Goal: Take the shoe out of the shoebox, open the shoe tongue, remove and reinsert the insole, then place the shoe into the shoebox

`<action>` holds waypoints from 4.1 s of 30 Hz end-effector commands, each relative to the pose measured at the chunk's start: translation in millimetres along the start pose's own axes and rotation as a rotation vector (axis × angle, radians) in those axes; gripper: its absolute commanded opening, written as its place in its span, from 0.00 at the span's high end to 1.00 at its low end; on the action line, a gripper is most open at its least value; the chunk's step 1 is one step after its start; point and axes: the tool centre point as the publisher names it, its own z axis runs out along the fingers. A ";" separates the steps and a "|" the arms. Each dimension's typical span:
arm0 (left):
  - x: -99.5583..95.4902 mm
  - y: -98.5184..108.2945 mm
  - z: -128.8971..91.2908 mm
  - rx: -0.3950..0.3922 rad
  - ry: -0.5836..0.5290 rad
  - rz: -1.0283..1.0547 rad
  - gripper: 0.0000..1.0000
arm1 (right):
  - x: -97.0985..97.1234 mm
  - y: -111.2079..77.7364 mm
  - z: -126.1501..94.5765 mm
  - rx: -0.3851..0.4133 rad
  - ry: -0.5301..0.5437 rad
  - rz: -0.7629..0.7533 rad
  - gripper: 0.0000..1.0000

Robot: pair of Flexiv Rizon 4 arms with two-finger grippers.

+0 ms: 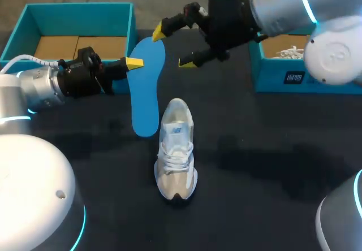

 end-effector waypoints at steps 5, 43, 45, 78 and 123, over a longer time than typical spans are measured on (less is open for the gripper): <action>0.4 1.7 -0.1 0.003 -0.002 0.001 1.00 | -9.3 -3.9 -7.1 -0.003 0.417 -0.005 0.00; 61.2 -10.2 -3.1 -0.163 0.209 0.940 1.00 | -15.2 -8.5 -4.0 -0.015 0.434 -0.002 0.00; 62.6 -9.0 -3.2 -0.182 0.248 1.043 1.00 | -15.2 -8.5 -4.0 -0.015 0.434 -0.002 0.00; 65.1 -7.9 -7.0 -0.301 0.319 1.684 1.00 | -15.2 -8.5 -4.0 -0.015 0.434 -0.002 0.00; 38.2 1.3 -11.5 -0.369 0.555 2.516 1.00 | -15.2 -8.5 -4.0 -0.015 0.434 -0.002 0.00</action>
